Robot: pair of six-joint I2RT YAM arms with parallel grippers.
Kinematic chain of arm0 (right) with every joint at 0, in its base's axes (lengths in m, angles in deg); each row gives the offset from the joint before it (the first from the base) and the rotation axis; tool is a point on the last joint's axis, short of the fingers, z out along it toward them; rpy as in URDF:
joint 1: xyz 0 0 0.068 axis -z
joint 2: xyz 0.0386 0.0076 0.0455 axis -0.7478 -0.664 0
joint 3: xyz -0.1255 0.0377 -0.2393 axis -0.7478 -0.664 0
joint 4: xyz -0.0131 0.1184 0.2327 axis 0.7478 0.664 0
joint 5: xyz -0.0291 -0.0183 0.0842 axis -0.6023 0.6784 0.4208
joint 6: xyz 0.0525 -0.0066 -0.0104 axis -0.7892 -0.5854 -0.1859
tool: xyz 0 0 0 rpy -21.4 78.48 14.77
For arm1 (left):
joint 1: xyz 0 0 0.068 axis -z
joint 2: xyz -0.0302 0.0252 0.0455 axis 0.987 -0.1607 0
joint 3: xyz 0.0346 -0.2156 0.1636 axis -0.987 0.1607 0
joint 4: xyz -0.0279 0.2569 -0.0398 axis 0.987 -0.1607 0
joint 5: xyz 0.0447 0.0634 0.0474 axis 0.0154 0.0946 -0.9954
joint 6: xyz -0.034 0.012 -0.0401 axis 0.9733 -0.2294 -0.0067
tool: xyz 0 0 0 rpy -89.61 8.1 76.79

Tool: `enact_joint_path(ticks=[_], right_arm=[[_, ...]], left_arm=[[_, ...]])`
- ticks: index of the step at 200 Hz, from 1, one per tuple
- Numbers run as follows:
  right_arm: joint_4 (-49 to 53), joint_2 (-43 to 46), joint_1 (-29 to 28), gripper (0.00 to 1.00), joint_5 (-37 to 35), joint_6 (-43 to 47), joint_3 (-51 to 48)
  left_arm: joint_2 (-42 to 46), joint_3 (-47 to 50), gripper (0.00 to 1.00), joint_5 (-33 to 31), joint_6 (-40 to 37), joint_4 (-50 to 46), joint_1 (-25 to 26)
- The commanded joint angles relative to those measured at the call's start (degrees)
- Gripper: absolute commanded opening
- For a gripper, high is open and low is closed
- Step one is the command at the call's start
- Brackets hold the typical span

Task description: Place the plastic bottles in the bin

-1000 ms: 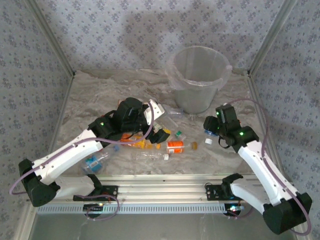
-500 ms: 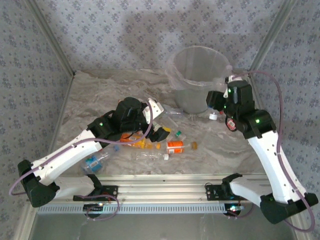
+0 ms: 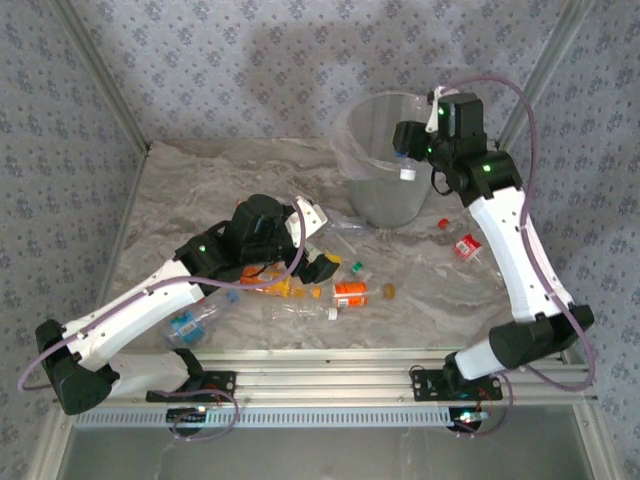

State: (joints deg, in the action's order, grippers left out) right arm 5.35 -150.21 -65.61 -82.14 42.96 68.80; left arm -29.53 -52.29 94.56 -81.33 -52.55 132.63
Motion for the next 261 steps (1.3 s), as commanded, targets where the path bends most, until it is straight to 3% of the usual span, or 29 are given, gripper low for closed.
enact_joint_path(ticks=[1,104,261], right_arm=[[-3.10,-3.59,1.24,0.58,1.44,1.12,5.18],[-5.98,-18.71,3.41,0.55,-8.41,-1.34,14.16],[14.69,-37.39,4.74,0.54,-2.41,1.79,26.45]], left_arm=[[0.93,-0.27,1.00,1.35,0.05,0.97,0.31],[0.58,-0.47,1.00,1.43,-0.37,0.67,0.24],[0.15,-1.01,0.99,2.34,-0.91,0.01,0.25]])
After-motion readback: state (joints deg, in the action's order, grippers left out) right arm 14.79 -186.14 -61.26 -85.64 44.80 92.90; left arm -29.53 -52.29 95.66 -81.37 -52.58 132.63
